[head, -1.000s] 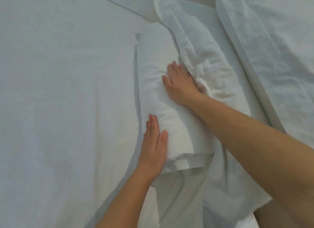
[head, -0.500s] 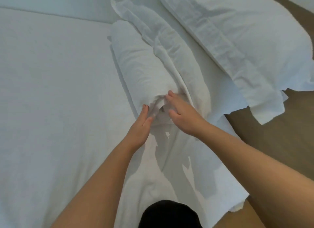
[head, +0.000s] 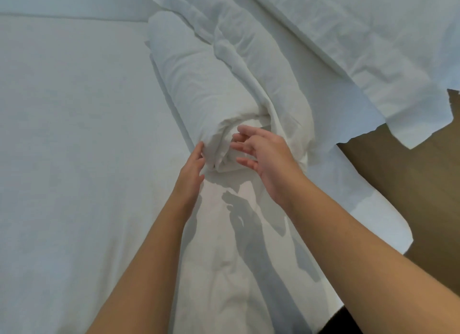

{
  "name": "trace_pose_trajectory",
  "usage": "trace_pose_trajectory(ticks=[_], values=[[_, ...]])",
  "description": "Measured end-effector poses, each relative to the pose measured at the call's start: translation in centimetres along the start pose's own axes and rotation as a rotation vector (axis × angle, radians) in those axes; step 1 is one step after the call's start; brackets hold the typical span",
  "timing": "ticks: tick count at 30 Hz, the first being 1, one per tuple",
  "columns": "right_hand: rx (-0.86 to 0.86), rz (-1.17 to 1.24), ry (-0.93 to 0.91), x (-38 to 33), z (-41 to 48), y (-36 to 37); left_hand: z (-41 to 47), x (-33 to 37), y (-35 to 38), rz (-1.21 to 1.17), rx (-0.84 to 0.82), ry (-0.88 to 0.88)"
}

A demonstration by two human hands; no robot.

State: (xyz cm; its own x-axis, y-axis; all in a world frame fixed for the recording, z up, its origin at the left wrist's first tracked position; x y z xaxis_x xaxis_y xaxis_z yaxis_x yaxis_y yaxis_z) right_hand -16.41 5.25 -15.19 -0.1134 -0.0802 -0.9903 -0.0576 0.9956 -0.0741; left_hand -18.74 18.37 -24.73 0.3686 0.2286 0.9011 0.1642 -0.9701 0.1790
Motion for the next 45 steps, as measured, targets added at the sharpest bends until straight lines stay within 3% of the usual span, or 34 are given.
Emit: trace_pose_trajectory(ticks=[6,11,17,23,33,40,45], values=[[-0.043,0.199,0.134,1.6,0.6,1.5,0.2,-1.8,-0.6,0.064,-0.039,-0.040],[-0.019,0.009,0.069,1.5,2.6,0.7,1.1,-2.6,-1.0,0.099,-0.050,-0.052],[-0.374,0.198,0.205,1.5,1.9,2.3,1.7,-2.8,-1.1,0.145,-0.055,-0.044],[-0.498,0.247,0.163,1.2,2.6,3.1,1.6,-2.7,-0.6,0.139,-0.047,-0.041],[-0.606,0.019,0.090,0.6,3.5,2.3,1.0,-2.8,0.5,0.130,-0.071,-0.057],[-0.585,-0.099,0.052,2.0,3.0,2.2,0.5,-3.1,0.3,0.119,-0.074,-0.064],[-0.636,-0.127,0.142,5.4,2.1,3.0,1.6,-3.1,-0.8,0.003,-0.090,-0.092]])
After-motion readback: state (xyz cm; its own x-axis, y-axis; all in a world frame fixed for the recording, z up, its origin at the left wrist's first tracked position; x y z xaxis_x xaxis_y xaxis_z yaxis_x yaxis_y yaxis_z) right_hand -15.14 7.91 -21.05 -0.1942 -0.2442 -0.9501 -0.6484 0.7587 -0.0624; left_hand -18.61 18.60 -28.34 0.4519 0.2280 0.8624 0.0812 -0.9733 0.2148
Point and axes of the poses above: each hand's wrist, its own z-axis towards the middle knuckle, its own y-axis out of the palm, x = y × z, the point moved 6 cm from there along z, towards the middle knuckle, and after that the axes turned 12 degrees about -y, right-handed, at the moved point
